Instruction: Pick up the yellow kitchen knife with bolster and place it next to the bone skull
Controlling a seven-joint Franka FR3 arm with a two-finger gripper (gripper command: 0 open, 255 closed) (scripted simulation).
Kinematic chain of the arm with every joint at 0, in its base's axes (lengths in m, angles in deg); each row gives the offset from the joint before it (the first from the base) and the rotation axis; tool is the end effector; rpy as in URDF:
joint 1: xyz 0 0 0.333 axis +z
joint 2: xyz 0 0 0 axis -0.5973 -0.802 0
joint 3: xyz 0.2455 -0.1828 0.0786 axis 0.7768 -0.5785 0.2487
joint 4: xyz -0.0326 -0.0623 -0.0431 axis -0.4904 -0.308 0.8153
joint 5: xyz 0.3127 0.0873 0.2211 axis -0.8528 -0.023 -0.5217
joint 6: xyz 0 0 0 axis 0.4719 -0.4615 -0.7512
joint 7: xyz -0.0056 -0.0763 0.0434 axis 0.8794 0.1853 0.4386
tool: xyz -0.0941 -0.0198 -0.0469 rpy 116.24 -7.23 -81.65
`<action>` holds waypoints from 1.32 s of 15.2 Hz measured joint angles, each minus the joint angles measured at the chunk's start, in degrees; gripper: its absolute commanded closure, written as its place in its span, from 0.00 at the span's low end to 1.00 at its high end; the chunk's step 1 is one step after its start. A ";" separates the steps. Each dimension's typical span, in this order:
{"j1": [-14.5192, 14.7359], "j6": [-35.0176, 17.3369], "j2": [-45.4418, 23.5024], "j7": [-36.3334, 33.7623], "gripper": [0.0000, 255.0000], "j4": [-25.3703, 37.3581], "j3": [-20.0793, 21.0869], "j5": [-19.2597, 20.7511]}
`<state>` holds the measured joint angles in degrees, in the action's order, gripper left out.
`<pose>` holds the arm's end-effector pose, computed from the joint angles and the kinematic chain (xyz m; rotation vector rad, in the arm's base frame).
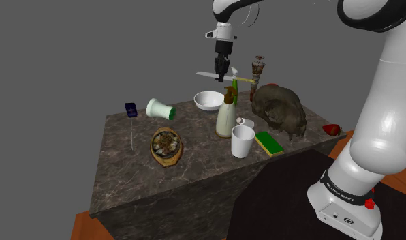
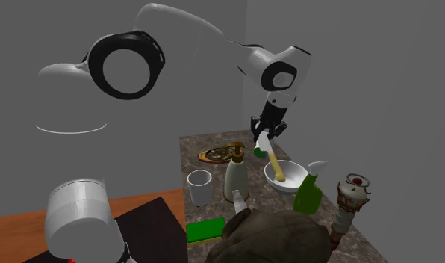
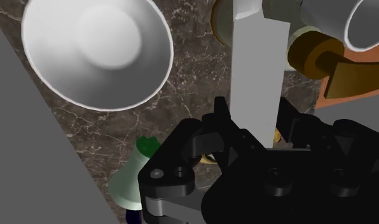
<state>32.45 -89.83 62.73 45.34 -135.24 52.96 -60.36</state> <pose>0.6089 -0.0655 0.4573 -2.5016 -1.3919 -0.0460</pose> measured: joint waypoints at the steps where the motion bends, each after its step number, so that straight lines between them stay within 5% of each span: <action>1: 0.00 -0.62 -0.25 0.18 1.00 -0.40 0.00 -0.05; 20: 0.10 -13.24 -4.55 3.54 1.00 -9.14 0.30 -1.47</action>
<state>32.55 -103.07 58.18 48.88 -144.38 53.26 -61.83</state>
